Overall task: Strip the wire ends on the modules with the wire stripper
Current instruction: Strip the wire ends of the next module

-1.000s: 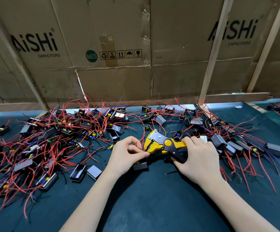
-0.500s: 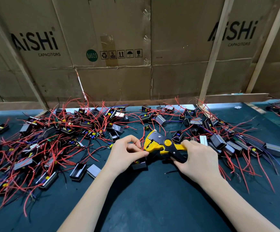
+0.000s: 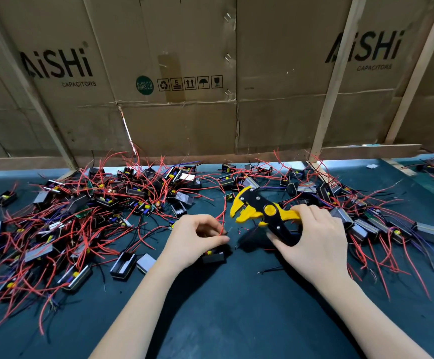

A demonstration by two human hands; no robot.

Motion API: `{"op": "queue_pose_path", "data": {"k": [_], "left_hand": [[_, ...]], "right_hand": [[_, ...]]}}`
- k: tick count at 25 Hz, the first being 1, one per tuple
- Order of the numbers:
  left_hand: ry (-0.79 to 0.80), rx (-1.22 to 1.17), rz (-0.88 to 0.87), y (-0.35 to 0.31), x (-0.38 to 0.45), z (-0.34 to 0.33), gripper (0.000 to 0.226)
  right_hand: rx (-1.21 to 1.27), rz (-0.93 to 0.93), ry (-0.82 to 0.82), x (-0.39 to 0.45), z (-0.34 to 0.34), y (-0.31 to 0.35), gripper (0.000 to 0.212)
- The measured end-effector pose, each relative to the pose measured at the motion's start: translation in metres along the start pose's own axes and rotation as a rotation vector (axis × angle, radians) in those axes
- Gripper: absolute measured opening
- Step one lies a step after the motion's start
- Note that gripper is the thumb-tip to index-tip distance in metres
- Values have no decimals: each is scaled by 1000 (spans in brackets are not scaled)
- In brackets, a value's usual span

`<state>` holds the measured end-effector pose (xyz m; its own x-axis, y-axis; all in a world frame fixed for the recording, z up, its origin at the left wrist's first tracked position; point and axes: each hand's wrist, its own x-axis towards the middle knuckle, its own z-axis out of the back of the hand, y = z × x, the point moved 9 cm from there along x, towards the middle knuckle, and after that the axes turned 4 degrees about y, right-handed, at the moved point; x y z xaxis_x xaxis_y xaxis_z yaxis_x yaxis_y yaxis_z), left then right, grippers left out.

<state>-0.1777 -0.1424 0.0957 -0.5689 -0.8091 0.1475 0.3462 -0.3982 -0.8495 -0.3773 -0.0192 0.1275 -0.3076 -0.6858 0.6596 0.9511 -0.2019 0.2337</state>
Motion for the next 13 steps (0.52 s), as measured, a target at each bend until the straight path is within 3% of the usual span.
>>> {"op": "queue_pose_path", "data": {"k": [4, 7, 10, 11, 13], "left_hand": [[-180, 348, -125, -20, -6, 14, 13], [-137, 410, -491, -66, -19, -26, 10], [128, 343, -540, -81, -18, -80, 54], [156, 406, -550, -79, -17, -86, 65], [107, 582, -590, -69, -17, -76, 67]], "right_hand": [[301, -146, -87, 4, 14, -18, 46], [442, -223, -180, 7, 28, -30, 45], [505, -283, -265, 7, 39, -43, 46], [511, -297, -286, 7, 42, -47, 47], [518, -303, -303, 7, 46, -51, 47]]}}
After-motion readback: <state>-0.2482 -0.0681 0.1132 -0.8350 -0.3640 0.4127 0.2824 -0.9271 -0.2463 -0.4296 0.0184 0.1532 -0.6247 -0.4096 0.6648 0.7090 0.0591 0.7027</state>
